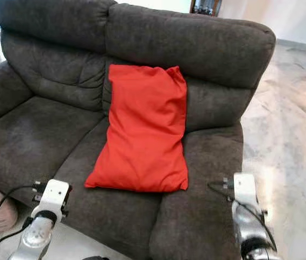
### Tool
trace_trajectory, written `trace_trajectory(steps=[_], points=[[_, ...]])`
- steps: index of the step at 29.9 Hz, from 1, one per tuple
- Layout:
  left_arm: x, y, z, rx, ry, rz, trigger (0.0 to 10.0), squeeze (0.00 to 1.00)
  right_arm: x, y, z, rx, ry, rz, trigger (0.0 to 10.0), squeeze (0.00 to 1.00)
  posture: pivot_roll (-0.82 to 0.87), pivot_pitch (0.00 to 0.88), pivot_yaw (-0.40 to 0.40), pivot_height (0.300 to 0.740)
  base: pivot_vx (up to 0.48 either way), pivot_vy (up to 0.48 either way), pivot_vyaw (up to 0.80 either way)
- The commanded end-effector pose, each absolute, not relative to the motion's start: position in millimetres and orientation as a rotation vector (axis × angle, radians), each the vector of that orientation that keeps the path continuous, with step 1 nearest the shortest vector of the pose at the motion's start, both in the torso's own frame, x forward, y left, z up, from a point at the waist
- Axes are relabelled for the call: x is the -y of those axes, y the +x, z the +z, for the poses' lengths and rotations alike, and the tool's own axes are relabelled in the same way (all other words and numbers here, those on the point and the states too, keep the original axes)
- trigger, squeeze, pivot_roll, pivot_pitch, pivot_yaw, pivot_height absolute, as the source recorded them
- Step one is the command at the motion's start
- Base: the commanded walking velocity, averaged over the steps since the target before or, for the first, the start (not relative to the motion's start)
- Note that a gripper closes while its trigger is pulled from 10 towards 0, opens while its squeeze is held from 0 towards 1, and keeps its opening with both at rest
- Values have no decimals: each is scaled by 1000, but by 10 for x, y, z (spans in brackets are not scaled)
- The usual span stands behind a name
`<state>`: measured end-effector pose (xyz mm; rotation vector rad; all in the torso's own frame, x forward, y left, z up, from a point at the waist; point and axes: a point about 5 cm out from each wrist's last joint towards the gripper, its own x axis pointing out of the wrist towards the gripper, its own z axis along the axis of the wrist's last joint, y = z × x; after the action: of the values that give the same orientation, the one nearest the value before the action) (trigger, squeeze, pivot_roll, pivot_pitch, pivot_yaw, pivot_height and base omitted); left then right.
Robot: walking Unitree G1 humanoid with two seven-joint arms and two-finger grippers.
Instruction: Move the pillow to the sofa from floor
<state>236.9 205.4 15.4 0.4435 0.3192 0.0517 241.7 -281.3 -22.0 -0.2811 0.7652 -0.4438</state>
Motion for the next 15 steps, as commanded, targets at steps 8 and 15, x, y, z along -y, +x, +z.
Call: trace_trajectory(steps=[8,15], points=[[-1931,2338,158,-250,426,6,10000,0,2665,2612,0,-414,-156,-325,10000,0,177,67,-42,740,0,0,0],[-1905,2311,221,-177,448,31,10000,0,2338,2541,-2,-234,-28,-144,10000,0,172,59,-40,740,0,0,0]])
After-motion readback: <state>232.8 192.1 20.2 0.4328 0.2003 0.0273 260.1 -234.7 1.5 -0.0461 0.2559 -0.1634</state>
